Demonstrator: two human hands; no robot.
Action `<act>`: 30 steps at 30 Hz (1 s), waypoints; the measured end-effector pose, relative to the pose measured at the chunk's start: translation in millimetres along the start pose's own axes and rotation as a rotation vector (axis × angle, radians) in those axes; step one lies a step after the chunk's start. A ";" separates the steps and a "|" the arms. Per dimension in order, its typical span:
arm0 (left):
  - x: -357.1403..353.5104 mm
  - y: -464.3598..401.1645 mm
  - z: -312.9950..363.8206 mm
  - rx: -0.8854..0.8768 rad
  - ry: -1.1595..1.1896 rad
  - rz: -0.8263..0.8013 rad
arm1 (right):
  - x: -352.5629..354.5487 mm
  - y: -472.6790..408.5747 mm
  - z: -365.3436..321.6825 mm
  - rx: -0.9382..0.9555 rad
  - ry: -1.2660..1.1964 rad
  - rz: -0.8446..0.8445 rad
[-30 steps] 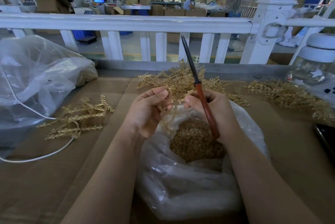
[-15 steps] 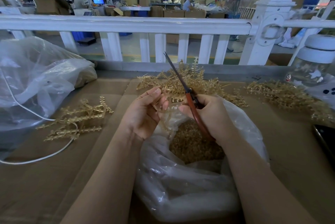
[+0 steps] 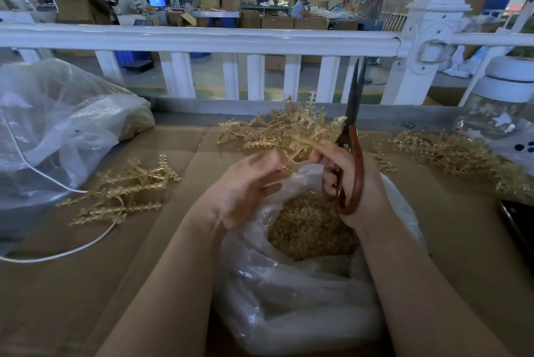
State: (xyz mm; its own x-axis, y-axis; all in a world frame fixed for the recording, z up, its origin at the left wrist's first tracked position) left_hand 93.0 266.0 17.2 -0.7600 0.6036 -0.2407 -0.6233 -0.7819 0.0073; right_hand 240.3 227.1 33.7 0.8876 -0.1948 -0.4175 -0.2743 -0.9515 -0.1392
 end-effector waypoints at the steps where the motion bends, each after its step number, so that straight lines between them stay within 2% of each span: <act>1: -9.2 1.2 -1.0 -0.006 -0.068 -0.067 | -0.3 1.3 -0.7 0.003 -0.013 -0.006; 3: -22.2 1.0 -6.4 -0.024 -0.174 -0.147 | -0.3 2.6 0.9 -0.019 -0.003 -0.002; 4: -24.8 0.2 -7.9 -0.034 -0.190 -0.138 | -0.8 2.6 2.0 -0.030 0.013 -0.003; 9: -4.6 -3.5 -0.2 -0.095 -0.091 0.177 | -7.3 1.1 8.1 -0.070 0.121 -0.037; 11: 1.7 -3.4 1.5 -0.098 -0.074 0.227 | -8.8 1.1 12.7 -0.089 0.209 -0.051; 15: 3.7 -3.9 -0.2 -0.073 0.009 0.228 | -9.9 -0.2 14.2 -0.093 0.337 -0.080; 21: 4.9 -2.7 0.4 -0.057 0.087 0.233 | -15.5 -0.2 9.8 -0.035 0.338 -0.131; 26: 1.7 -1.9 2.0 -0.085 0.017 0.172 | -10.9 -2.9 14.9 -0.052 0.404 -0.089; 30: 7.6 -0.1 2.5 -0.065 0.154 0.222 | -15.8 -1.6 14.9 -0.012 0.412 -0.127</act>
State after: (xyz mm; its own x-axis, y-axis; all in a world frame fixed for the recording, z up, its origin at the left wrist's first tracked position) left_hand 86.8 271.0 17.8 -0.8367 0.3895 -0.3849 -0.4277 -0.9038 0.0151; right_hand 221.2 235.3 27.1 0.9882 -0.1530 -0.0038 -0.1518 -0.9762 -0.1552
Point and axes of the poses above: each hand's wrist, its own y-axis away from the middle knuckle, its own x-axis out of the back of the hand, z = x × y, the point moved 9 cm from there along -y, towards the middle knuckle
